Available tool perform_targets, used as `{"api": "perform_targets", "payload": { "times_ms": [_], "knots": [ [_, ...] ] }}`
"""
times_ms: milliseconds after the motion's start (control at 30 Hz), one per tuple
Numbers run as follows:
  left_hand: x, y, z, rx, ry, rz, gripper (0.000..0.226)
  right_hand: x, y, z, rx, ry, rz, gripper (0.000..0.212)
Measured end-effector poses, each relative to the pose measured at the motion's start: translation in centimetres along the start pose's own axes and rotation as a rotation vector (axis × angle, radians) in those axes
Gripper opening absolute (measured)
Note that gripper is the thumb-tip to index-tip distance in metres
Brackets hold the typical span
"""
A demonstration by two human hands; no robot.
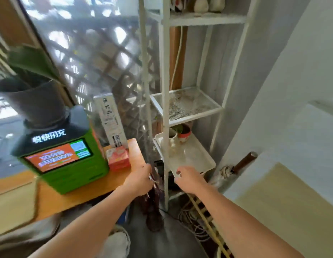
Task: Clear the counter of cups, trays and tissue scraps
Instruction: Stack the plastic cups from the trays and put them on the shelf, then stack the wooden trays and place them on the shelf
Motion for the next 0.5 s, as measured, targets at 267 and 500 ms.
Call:
{"api": "perform_targets", "payload": {
  "times_ms": [267, 500],
  "knots": [
    [-9.5, 3.3, 9.7, 0.149, 0.130, -0.021, 0.031, -11.0, -5.0, 3.9, -0.087, 0.208, 0.132, 0.017],
    [-23.2, 6.7, 22.1, 0.230, 0.298, 0.025, 0.029, -26.4, -13.1, 10.0, -0.145, 0.419, 0.172, 0.024]
  ]
}}
Point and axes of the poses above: each hand's wrist, its own z-axis away from the middle knuckle, its own y-axis out of the back of the hand, x = y × z, the point moved 5 cm from there along -z, towards the middle knuckle, and after that the axes turned 5 degrees about x, right-handed, at the moved point
